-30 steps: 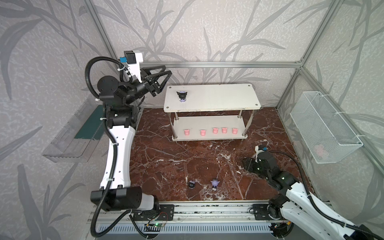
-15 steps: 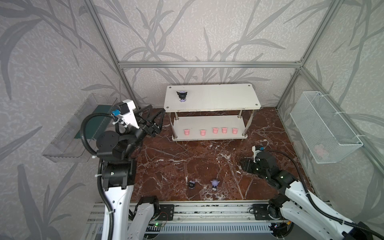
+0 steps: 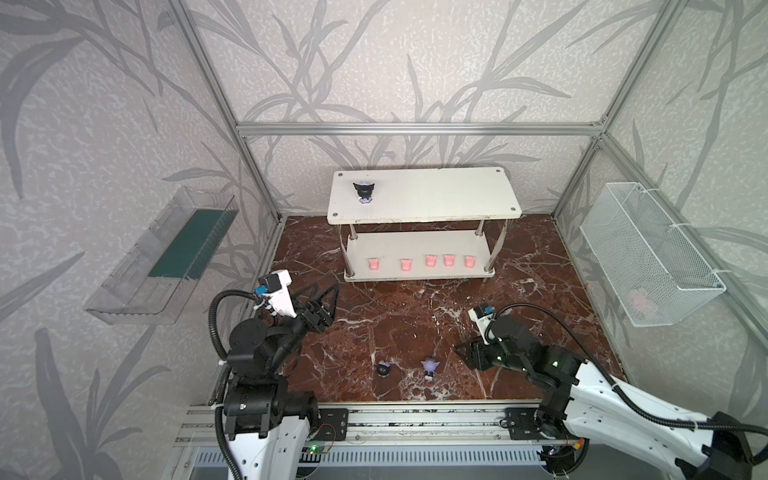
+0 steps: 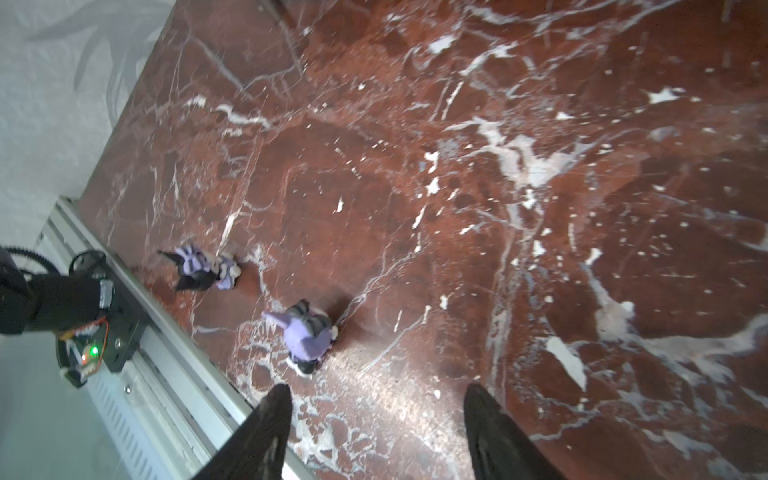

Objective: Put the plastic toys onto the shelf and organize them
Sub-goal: 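Lower the left arm toward the floor while the right gripper reaches a purple figure, then close the right gripper on the purple figure on the floor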

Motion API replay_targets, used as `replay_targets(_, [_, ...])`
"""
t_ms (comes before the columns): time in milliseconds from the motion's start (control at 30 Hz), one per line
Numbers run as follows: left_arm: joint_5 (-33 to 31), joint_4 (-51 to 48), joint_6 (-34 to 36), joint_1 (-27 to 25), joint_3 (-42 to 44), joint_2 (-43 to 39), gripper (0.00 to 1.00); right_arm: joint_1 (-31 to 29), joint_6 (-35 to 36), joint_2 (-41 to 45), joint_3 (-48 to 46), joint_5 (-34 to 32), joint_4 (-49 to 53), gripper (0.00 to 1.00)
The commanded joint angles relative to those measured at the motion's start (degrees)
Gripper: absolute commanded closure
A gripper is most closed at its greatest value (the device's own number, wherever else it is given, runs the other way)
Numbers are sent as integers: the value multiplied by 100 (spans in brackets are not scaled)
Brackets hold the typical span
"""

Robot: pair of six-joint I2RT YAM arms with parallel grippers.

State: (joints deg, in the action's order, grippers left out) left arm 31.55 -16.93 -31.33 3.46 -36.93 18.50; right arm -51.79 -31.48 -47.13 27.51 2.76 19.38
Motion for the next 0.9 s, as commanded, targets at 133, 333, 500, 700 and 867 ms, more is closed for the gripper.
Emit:
replay_targets(133, [-389, 374, -388, -26, 617, -227, 26, -1263, -324, -1551, 853, -894, 174, 31])
replay_targets(333, [-282, 675, -512, -30, 744, -132, 26, -1577, -428, -2744, 1467, -985, 424, 29])
replay_targets(500, [-255, 698, -470, -45, 729, -113, 26, -1625, -645, -3057, 1521, -1069, 290, 29])
replay_targets(700, [-222, 798, -486, -41, 740, -10, 26, -1638, -576, -3453, 1680, -1146, 257, 31])
replay_targets(867, [-157, 849, -485, -40, 747, 94, 27, -1641, -552, -3743, 1805, -1130, 201, 35])
